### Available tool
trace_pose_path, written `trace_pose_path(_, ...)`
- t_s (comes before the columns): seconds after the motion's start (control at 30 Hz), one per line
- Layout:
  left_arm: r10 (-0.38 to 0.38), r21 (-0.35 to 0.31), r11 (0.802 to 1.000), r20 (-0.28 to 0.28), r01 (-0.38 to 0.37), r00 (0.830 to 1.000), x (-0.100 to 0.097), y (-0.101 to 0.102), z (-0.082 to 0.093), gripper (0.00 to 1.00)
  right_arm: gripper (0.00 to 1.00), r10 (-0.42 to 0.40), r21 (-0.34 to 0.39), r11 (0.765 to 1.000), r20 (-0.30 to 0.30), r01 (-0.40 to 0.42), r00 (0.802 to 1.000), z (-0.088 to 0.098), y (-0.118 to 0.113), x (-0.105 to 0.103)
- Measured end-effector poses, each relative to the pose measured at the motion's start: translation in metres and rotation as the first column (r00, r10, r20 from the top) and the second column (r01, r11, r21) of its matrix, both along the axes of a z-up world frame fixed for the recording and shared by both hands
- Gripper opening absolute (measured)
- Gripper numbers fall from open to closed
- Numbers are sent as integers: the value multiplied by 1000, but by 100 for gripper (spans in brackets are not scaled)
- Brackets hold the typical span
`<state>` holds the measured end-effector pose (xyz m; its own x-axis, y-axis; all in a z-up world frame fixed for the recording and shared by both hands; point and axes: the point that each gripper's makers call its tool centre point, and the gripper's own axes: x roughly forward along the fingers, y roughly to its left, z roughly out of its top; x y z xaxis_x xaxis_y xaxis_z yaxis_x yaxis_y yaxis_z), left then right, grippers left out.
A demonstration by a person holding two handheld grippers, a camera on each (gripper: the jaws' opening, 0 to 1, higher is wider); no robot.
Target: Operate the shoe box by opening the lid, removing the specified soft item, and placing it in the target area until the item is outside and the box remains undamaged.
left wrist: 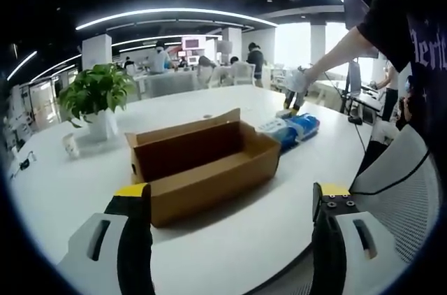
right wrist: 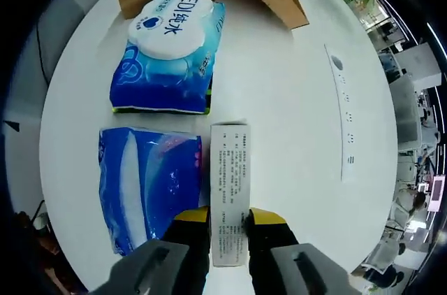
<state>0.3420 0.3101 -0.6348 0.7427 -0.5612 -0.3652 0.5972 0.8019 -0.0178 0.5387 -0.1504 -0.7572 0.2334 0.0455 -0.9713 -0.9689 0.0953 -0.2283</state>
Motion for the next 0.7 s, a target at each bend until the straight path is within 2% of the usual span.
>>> trace_pose_path(0.43,1,2,1000,-2,-1,1000,-1,1,1,94,17,-16,10,1000,0,16,1000,1,0,0)
trace_pose_path(0.57,-2,4,1000,-3,2,1000,-2,0,1,94,22,-16,9,1000,7,16,1000,2,1,1)
trace_pose_path(0.7,-3,5,1000,-4,3,1000,-2,0,1,94,24,-22,12,1000,14,22,1000,4,1,2)
